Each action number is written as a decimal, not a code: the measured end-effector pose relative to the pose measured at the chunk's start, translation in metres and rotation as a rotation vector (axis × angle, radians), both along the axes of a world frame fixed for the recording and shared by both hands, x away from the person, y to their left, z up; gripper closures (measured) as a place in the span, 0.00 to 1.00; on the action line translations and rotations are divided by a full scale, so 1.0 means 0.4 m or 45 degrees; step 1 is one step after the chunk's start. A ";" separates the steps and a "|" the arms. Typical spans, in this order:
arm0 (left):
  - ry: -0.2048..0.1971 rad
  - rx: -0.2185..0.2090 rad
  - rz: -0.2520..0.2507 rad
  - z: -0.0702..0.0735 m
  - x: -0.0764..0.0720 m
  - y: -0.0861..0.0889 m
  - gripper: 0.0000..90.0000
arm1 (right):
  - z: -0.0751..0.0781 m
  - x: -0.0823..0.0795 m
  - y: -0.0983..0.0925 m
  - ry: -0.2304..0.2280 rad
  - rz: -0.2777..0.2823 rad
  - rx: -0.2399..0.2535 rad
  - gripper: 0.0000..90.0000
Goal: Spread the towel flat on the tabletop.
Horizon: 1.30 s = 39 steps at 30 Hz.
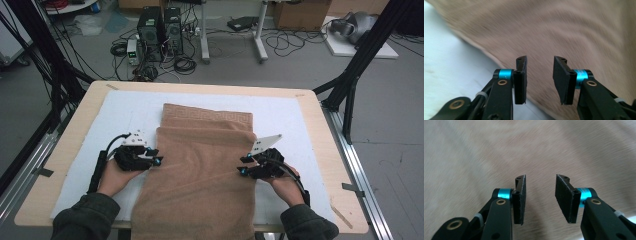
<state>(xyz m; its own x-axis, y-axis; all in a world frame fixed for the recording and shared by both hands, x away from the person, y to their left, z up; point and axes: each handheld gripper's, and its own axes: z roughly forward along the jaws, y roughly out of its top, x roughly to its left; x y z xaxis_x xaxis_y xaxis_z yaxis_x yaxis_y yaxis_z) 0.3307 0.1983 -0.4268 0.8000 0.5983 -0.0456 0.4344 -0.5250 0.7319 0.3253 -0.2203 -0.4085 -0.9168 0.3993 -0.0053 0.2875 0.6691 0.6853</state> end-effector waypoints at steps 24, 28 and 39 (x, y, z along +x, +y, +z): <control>-0.088 -0.066 0.259 -0.010 0.029 0.026 0.83 | -0.014 0.066 0.063 0.039 -0.059 -0.066 0.72; -0.123 -0.098 0.209 0.024 -0.012 0.040 0.75 | 0.026 0.010 0.030 -0.083 -0.053 0.002 0.68; -0.082 -0.106 0.039 -0.007 -0.139 0.035 0.62 | -0.019 -0.099 0.005 -0.046 0.057 -0.027 0.66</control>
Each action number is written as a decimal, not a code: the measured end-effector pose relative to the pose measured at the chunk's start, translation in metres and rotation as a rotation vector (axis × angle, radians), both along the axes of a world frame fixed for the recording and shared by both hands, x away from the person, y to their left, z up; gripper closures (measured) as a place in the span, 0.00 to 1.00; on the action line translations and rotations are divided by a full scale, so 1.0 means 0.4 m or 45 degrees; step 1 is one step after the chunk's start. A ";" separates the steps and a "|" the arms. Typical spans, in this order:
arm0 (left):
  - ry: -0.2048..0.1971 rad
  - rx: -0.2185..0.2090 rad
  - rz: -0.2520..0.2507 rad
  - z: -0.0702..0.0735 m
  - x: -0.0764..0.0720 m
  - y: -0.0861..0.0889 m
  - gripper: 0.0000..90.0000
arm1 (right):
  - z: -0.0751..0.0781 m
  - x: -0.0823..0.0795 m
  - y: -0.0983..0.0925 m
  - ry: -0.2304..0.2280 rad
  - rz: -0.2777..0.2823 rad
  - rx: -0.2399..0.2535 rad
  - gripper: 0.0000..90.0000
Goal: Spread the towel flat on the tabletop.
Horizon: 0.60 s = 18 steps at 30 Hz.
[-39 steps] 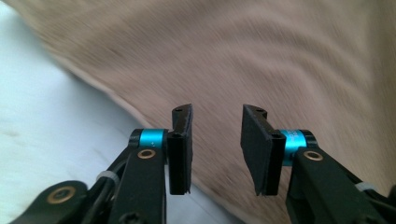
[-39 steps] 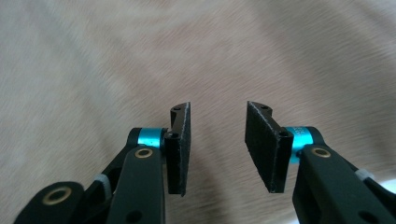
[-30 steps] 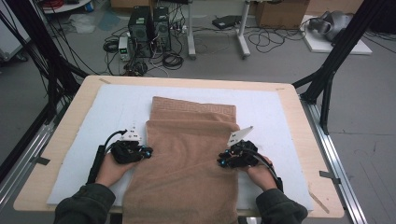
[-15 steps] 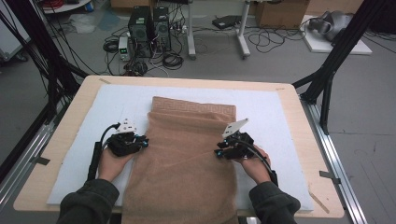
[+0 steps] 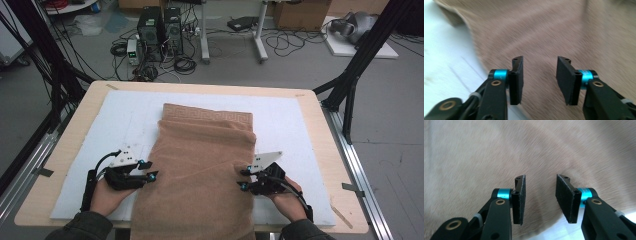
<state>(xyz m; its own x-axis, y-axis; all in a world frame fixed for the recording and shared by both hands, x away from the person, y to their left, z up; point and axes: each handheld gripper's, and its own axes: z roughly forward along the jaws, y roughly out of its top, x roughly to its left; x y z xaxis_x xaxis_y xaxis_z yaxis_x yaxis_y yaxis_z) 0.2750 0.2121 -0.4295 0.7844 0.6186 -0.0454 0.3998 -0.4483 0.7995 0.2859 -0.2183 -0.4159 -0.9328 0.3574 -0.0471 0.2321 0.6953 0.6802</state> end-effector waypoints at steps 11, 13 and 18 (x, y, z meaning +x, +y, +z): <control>0.052 0.028 -0.069 -0.041 -0.042 -0.002 0.92 | -0.056 -0.025 -0.005 0.088 0.031 0.034 0.93; 0.051 0.028 -0.070 -0.040 -0.050 -0.001 0.94 | -0.055 -0.030 -0.005 0.092 0.040 0.040 0.94; 0.035 0.021 -0.070 -0.036 -0.086 0.012 0.95 | -0.048 -0.064 0.001 0.100 0.075 0.038 0.94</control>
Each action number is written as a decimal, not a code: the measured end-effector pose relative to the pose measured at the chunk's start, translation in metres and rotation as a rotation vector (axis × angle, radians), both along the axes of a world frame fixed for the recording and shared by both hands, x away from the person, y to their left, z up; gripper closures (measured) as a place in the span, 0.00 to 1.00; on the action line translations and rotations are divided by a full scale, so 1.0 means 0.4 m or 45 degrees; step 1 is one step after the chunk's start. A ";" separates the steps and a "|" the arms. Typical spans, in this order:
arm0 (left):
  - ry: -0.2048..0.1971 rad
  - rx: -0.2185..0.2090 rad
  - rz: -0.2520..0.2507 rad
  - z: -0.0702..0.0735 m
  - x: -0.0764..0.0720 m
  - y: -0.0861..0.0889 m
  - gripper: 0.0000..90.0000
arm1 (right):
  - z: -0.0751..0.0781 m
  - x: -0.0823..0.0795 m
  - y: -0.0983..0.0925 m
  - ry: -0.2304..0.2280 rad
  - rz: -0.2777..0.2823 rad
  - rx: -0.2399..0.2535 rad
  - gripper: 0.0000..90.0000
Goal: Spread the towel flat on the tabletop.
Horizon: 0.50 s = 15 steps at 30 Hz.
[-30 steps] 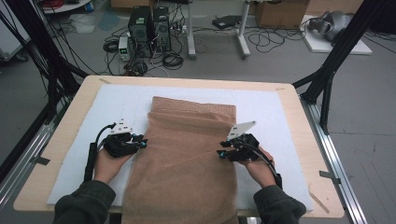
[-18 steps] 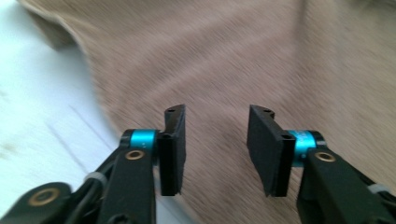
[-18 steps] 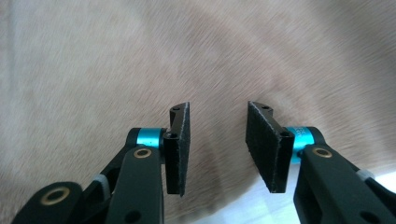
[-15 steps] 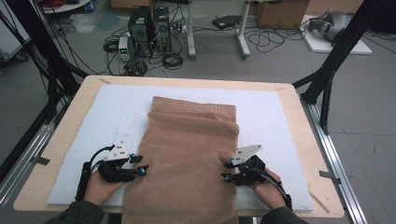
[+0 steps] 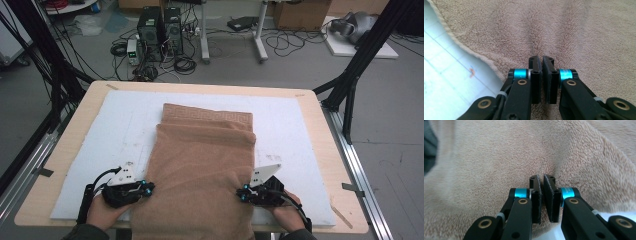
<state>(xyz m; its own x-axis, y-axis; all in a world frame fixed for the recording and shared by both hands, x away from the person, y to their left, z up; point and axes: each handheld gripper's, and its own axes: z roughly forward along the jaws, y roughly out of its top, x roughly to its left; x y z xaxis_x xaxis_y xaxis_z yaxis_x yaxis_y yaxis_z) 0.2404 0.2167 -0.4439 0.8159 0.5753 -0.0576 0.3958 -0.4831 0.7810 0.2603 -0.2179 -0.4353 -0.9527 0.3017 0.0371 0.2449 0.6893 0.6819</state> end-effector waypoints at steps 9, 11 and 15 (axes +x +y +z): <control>-0.022 -0.028 -0.064 0.015 -0.094 0.011 0.86 | 0.034 -0.115 -0.010 0.007 0.086 0.043 0.86; -0.026 -0.040 -0.052 0.020 -0.082 0.012 0.80 | 0.049 -0.114 -0.013 -0.018 0.074 0.061 0.80; -0.027 -0.045 -0.020 0.016 -0.030 0.002 0.70 | 0.057 -0.061 -0.008 -0.058 0.018 0.032 0.73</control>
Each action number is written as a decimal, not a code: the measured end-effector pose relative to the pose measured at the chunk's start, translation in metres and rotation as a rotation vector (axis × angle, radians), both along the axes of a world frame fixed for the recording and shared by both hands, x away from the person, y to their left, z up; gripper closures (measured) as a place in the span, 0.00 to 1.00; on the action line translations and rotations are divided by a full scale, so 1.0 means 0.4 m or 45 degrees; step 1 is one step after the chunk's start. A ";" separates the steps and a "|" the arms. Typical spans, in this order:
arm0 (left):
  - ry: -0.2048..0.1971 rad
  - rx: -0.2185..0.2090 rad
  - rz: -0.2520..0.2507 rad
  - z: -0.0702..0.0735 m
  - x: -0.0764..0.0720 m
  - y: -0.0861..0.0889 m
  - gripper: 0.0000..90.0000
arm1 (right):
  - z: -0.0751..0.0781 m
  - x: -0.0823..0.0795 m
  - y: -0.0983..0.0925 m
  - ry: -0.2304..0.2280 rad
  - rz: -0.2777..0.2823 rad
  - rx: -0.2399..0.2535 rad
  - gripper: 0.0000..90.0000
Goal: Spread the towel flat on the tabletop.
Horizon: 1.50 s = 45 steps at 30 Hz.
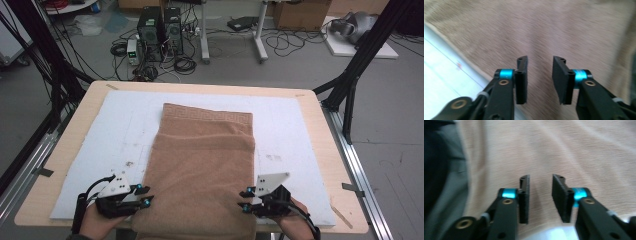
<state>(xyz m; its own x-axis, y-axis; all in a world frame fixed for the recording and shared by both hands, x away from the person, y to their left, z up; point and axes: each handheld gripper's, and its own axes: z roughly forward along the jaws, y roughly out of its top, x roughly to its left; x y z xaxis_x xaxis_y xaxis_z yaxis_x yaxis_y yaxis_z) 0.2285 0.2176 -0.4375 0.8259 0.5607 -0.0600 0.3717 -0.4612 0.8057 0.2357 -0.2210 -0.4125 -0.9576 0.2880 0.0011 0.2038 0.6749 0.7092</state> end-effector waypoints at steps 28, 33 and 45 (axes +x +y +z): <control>-0.019 -0.009 0.015 0.004 -0.027 0.013 0.72 | -0.005 0.045 0.012 0.000 -0.002 -0.008 0.75; 0.041 0.031 0.031 -0.025 0.053 -0.005 0.66 | -0.032 0.126 0.030 0.021 -0.064 -0.046 0.71; 0.042 0.017 0.001 -0.014 -0.022 0.027 0.96 | -0.051 0.090 0.033 0.099 0.049 0.008 0.96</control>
<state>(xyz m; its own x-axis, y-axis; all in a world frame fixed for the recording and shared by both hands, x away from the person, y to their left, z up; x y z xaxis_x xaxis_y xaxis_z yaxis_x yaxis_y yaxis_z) 0.2195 0.2285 -0.4430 0.8230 0.5625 -0.0797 0.3983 -0.4712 0.7870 0.2717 -0.2080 -0.4330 -0.9650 0.2505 0.0774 0.2321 0.6789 0.6965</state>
